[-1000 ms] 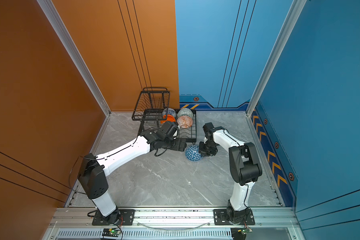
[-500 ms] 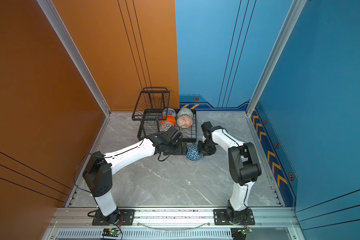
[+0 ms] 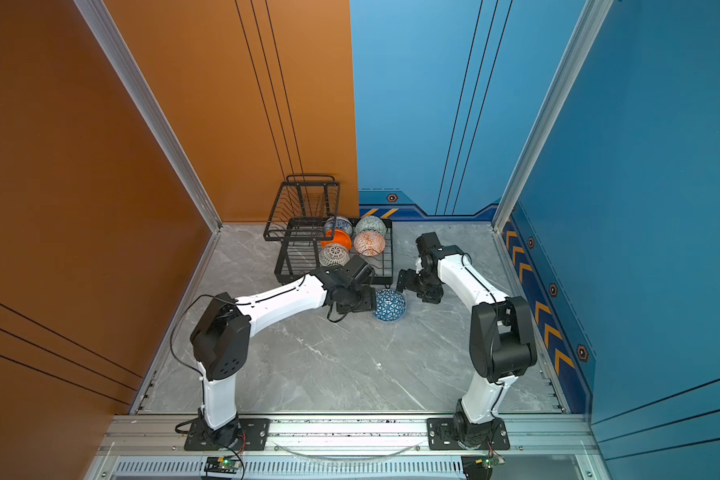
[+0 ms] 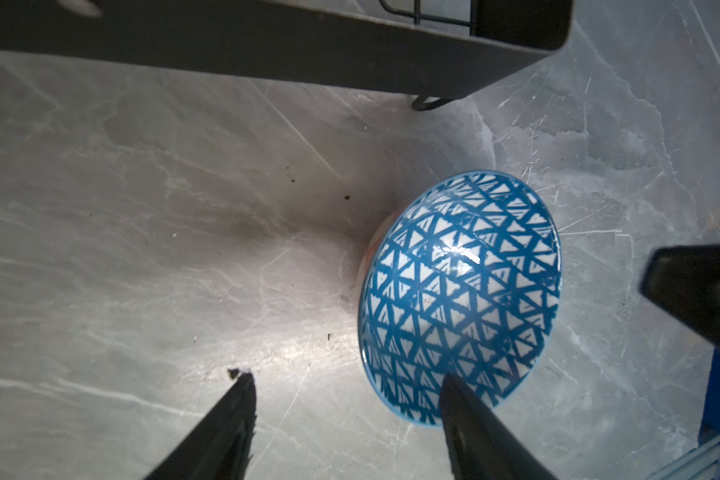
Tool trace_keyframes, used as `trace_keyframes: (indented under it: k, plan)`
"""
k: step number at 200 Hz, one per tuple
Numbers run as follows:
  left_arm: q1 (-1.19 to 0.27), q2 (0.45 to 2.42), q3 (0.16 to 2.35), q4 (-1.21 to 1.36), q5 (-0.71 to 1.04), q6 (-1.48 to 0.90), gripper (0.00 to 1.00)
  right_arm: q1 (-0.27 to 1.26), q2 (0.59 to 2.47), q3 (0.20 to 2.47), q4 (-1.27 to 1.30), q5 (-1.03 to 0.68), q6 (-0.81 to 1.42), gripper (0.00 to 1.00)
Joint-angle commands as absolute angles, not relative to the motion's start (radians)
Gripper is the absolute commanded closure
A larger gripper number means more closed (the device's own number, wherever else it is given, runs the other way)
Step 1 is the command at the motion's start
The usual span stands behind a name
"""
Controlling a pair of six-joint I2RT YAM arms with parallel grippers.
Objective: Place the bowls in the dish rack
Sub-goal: 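Close the left gripper on the blue bowl's rim beside the right gripper, then open the right gripper and withdraw it from the blue bowl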
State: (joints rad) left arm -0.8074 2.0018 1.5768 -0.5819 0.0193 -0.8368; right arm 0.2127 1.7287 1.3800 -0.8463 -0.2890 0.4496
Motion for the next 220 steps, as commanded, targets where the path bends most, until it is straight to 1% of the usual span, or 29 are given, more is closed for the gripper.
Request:
trace_keyframes:
  k: [1,61,100,114,133,153,166,182,191,220]
  plan:
    - [-0.817,2.057,1.621,-0.578,0.044,-0.843,0.33,0.202,1.701,1.426,-0.894,-0.296,0.469,0.0]
    - [-0.804,2.118,1.661,-0.563,0.063,-0.855,0.51,0.135,1.676,1.457,-0.917,-0.304,0.526,0.0]
    - [-0.804,2.132,1.66,-0.561,0.081,-0.855,0.73,0.088,1.677,1.467,-0.915,-0.316,0.606,0.0]
    - [-0.802,2.132,1.66,-0.562,0.081,-0.85,0.76,0.079,1.684,1.48,-0.917,-0.32,0.632,0.0]
    - [-0.799,2.131,1.663,-0.562,0.085,-0.845,0.86,0.074,1.692,1.497,-0.915,-0.328,0.667,0.0]
    - [-0.797,2.129,1.664,-0.562,0.085,-0.842,0.92,0.072,1.696,1.513,-0.914,-0.331,0.697,0.0]
    - [-0.796,2.125,1.664,-0.563,0.085,-0.841,0.95,0.072,1.698,1.524,-0.917,-0.332,0.715,0.0]
    - [-0.795,2.116,1.663,-0.563,0.081,-0.837,0.96,0.072,1.695,1.535,-0.917,-0.334,0.737,0.0]
    - [-0.795,2.11,1.664,-0.563,0.085,-0.832,1.0,0.071,1.694,1.541,-0.915,-0.341,0.744,0.0]
    - [-0.795,2.058,1.668,-0.561,0.062,-0.802,1.0,0.068,1.685,1.582,-0.916,-0.37,0.764,0.0]
